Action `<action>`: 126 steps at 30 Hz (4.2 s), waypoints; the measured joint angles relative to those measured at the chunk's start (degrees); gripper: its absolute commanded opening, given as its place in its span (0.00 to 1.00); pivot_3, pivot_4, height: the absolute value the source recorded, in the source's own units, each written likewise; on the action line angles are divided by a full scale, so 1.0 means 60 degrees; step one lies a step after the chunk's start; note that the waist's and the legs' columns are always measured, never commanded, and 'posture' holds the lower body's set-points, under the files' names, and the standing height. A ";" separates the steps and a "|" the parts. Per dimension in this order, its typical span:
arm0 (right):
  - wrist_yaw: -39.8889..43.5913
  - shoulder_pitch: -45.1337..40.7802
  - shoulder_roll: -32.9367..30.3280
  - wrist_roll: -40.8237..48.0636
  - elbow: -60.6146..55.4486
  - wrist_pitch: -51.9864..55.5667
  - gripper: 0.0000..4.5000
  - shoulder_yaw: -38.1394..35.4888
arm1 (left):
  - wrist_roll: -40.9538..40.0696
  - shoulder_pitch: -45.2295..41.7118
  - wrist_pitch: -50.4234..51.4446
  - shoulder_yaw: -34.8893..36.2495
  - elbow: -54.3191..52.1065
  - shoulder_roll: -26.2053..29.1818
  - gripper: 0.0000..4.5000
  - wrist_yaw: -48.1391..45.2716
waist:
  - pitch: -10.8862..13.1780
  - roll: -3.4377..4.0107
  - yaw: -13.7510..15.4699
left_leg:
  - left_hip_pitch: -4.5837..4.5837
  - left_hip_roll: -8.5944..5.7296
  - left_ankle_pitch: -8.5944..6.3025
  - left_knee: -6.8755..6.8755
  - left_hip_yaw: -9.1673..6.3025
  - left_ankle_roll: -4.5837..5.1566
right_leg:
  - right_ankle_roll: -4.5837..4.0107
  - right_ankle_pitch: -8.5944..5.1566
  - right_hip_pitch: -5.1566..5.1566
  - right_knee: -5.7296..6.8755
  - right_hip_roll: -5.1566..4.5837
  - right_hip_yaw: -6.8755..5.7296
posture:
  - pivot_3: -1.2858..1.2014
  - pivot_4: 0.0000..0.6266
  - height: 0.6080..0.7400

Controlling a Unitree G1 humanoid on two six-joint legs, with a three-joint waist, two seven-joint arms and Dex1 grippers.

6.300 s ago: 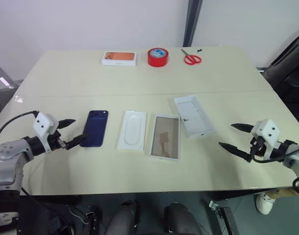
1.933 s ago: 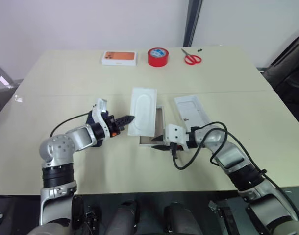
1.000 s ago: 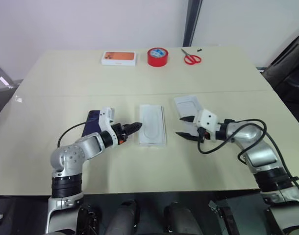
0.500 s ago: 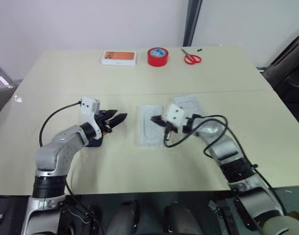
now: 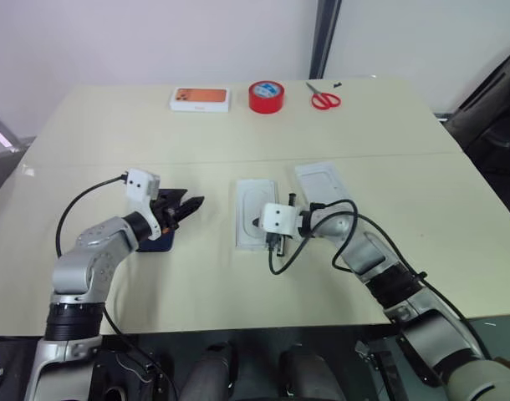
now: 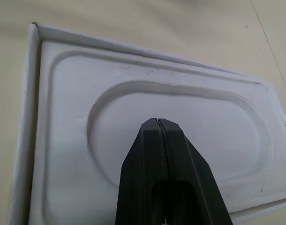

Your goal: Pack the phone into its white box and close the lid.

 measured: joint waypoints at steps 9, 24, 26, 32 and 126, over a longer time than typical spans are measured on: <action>-0.0411 -0.0474 0.0565 -0.0087 0.0658 -0.0081 0.00 -0.0080 | 0.0057 -0.0199 0.0029 0.0021 0.0394 0.0083 0.65 0.0005 | 0.0000 0.0000 0.0009 | 0.0000 -0.0001 0.0000 0.0002 0.0000 -0.0001 | 0.0000 0.0000 0.0001 0.0001 -0.0001 0.0000 | 0.52 0.24 0.95; 0.0123 -0.0389 0.0438 -0.0486 0.0758 -0.0364 0.00 0.0160 | 0.0076 -0.0174 0.0185 0.0000 0.0350 -0.0104 0.65 0.0121 | -0.0009 -0.0005 -0.0005 | 0.0039 0.0001 0.0000 -0.0006 -0.0005 -0.0001 | 0.0001 0.0000 0.0035 -0.0001 0.0002 -0.0003 | 0.52 0.24 0.95; 0.0340 -0.0290 0.0442 -0.0374 0.0532 -0.0201 0.00 0.0127 | 0.0076 -0.0174 0.0202 0.0000 0.0318 -0.0105 0.65 0.0133 | -0.0010 -0.0003 -0.0025 | 0.0043 0.0002 -0.0001 -0.0012 -0.0005 -0.0001 | 0.0000 0.0000 0.0034 0.0001 0.0003 -0.0002 | 0.52 0.24 0.95; -0.0129 -0.0419 0.0649 -0.0420 0.0859 -0.0358 0.00 0.0078 | 0.0027 -0.0201 0.0393 0.0014 0.0328 -0.0113 0.65 0.0156 | -0.0009 -0.0004 -0.0015 | 0.0043 0.0002 0.0000 -0.0010 -0.0005 -0.0002 | 0.0000 0.0000 0.0027 0.0002 0.0003 -0.0002 | 0.52 0.24 0.95; -0.1248 -0.1700 0.3459 -0.1288 0.2703 0.1144 0.00 0.1134 | -0.1423 -0.1498 0.5758 0.1241 0.4036 0.0417 0.00 -0.2123 | -0.0099 0.0070 -0.0003 | 0.0098 -0.0027 -0.0011 -0.0040 -0.0032 0.0008 | 0.0002 -0.0002 0.0037 0.0001 -0.0016 -0.0006 | 0.52 0.24 0.95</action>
